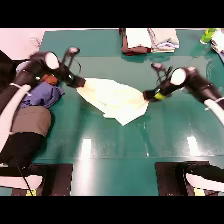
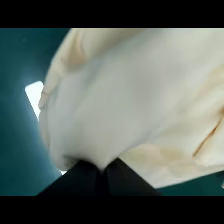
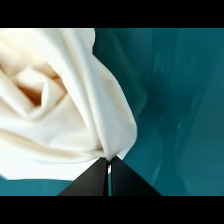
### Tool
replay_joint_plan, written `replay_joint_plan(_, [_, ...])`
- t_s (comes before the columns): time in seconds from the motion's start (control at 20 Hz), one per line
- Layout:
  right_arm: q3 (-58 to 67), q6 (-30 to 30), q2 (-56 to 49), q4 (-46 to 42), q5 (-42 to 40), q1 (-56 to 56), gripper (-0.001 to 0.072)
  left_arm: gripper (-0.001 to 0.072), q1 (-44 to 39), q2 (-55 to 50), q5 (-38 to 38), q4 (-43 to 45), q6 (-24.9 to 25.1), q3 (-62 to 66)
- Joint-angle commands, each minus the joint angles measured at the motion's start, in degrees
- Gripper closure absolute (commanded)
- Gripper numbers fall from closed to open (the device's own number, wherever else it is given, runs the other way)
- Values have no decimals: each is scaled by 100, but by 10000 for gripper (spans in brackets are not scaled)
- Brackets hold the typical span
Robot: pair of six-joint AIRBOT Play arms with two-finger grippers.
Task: Fold the shirts.
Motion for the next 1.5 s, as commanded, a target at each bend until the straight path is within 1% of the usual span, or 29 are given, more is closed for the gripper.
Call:
replay_joint_plan(0.0, [1123,-103,763,-584,535,-107,698,679,2,946,59,146,26,710])
replay_joint_plan(0.15, [1989,-267,1397,-627,566,-111,701,679,-13,1757,186,-66,55,1340])
replay_joint_plan(0.25, [2371,-267,1700,-629,750,-79,701,680,-13,2153,199,-358,321,1604])
replay_joint_plan(0.4, [2616,-236,2013,-612,896,-15,701,679,-13,2463,103,-474,501,1700])
replay_joint_plan(0.45, [2573,-227,2074,-584,946,-15,701,679,-13,2455,-94,-472,501,1700])
replay_joint_plan(0.55, [2168,-114,2199,-579,1043,-15,701,679,-13,2343,-507,-468,503,1567])
replay_joint_plan(0.65, [1473,-20,2232,-573,1154,-15,701,679,-13,2243,-586,-468,503,1032])
replay_joint_plan(0.8, [92,-11,2223,-269,999,-15,700,679,-13,2076,-581,-470,501,-275])
replay_joint_plan(1.0, [-1563,-9,2223,-33,422,166,699,679,-13,1928,-507,-450,643,-2151])
replay_joint_plan(1.15, [-2109,2,2225,22,348,258,697,679,-13,1926,-654,-452,704,-3093])
replay_joint_plan(1.25, [-2146,0,2225,20,483,249,694,679,-13,1926,-1029,-452,785,-3327])
replay_joint_plan(1.3, [-2074,0,2225,11,584,245,658,678,-13,1939,-1235,-452,787,-3348])
replay_joint_plan(1.35, [-1941,0,2225,-11,656,245,486,678,-13,1950,-1392,-452,780,-3346])
replay_joint_plan(1.4, [-1786,0,2227,-26,682,245,419,667,-13,1978,-1486,-457,780,-3342])
replay_joint_plan(1.45, [-1582,-2,2227,-37,732,245,360,410,-11,2028,-1528,-459,763,-3327])
